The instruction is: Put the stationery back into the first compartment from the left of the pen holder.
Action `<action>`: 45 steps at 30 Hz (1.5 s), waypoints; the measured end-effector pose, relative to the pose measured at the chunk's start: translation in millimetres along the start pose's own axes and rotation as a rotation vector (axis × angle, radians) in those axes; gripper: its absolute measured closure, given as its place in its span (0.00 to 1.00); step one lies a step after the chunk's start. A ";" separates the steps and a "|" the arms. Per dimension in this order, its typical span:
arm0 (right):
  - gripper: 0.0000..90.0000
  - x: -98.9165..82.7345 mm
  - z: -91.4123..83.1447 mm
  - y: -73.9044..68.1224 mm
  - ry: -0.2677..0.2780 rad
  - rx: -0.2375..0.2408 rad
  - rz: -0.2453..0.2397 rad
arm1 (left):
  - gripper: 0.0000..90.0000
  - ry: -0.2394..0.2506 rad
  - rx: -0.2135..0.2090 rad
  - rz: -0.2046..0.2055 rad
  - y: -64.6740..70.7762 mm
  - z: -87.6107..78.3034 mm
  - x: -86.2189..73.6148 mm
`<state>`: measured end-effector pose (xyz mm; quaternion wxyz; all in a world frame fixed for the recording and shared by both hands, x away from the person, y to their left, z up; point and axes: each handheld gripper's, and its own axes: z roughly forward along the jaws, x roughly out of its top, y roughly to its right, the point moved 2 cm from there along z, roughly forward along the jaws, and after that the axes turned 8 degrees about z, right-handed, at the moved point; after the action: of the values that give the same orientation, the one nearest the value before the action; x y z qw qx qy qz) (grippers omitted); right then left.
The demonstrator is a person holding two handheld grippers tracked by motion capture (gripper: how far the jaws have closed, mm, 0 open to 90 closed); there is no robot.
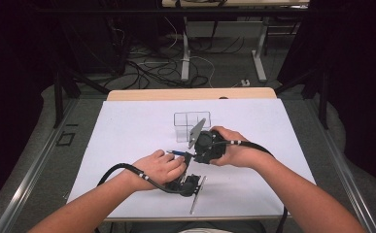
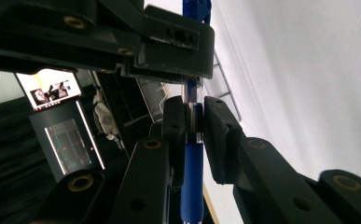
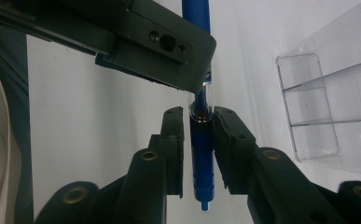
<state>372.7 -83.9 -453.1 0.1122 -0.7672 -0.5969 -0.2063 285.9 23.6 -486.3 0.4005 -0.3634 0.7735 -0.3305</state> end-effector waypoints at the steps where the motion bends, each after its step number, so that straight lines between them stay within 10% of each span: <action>1: 0.87 0.2 -0.2 0.2 -0.005 -0.002 0.000 | 0.88 0.001 -0.004 0.002 -0.1 -0.2 0.2; 17: 0.89 6.5 3.4 0.2 -0.009 -0.020 -0.001 | 0.82 0.013 -0.042 -0.044 0.1 1.7 -6.2; 27: 0.89 10.2 1.8 19.7 0.013 -0.102 0.078 | 0.72 -0.011 -0.078 -0.047 0.5 1.4 -18.5; 40: 0.89 21.6 -10.5 46.0 0.216 -0.159 0.220 | 0.61 0.051 -0.170 -0.320 7.2 12.5 -33.0; 45: 0.89 31.5 -10.6 59.4 0.334 -0.159 0.297 | 0.56 0.078 -0.216 -0.512 11.9 18.7 -44.4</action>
<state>434.2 -76.5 -425.1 0.1776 -0.8084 -0.4324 -0.3578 316.9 62.4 -487.6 0.2330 -0.5744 0.7022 -0.3503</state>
